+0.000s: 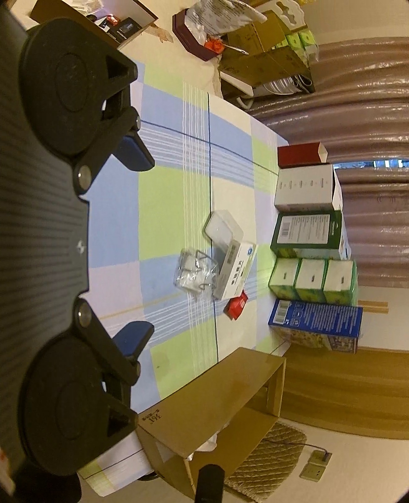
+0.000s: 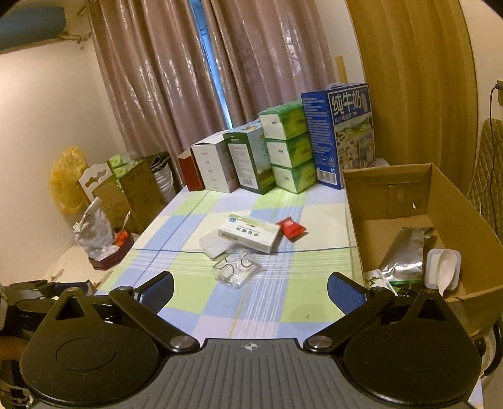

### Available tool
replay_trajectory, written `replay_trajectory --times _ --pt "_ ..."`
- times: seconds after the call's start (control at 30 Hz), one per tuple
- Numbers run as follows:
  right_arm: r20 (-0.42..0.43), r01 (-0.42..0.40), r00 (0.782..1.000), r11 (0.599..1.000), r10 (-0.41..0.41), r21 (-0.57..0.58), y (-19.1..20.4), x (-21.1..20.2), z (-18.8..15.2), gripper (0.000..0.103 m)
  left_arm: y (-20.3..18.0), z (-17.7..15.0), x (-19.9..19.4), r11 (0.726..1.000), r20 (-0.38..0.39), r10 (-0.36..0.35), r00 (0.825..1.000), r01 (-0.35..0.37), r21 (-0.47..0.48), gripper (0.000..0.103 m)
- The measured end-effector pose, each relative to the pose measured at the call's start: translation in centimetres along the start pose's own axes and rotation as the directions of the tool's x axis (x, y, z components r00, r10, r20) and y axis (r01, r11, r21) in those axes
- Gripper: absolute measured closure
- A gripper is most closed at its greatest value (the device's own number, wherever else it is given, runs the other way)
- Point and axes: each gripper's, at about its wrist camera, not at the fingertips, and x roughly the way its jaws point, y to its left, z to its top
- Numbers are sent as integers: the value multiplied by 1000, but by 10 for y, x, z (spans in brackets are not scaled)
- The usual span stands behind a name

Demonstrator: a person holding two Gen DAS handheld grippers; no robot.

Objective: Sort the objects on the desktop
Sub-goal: 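Move both tools back over the clear plastic items on the table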

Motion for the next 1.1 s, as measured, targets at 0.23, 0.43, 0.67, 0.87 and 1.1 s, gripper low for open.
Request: replay_trajectory --times 0.23,0.43,0.67,0.87,1.1 --pt "-13 23 1000 1000 -23 3 1 11 -1 2 15 -7 8 1000 -9 2 1000 -2 -20 2" --pt "-24 46 999 999 -46 -9 9 12 -3 2 27 -12 14 999 -16 -4 1000 3 -46 2" --pt "-24 60 998 998 -60 -17 10 10 -5 2 28 -9 17 999 -6 -15 1000 15 -44 1" --pt "-29 69 997 998 -69 -12 3 19 -4 2 25 -2 34 999 -8 -24 1000 24 -36 1" --pt "-61 75 995 997 -75 -2 -7 60 -1 2 34 13 70 1000 -27 -22 999 22 0 1"
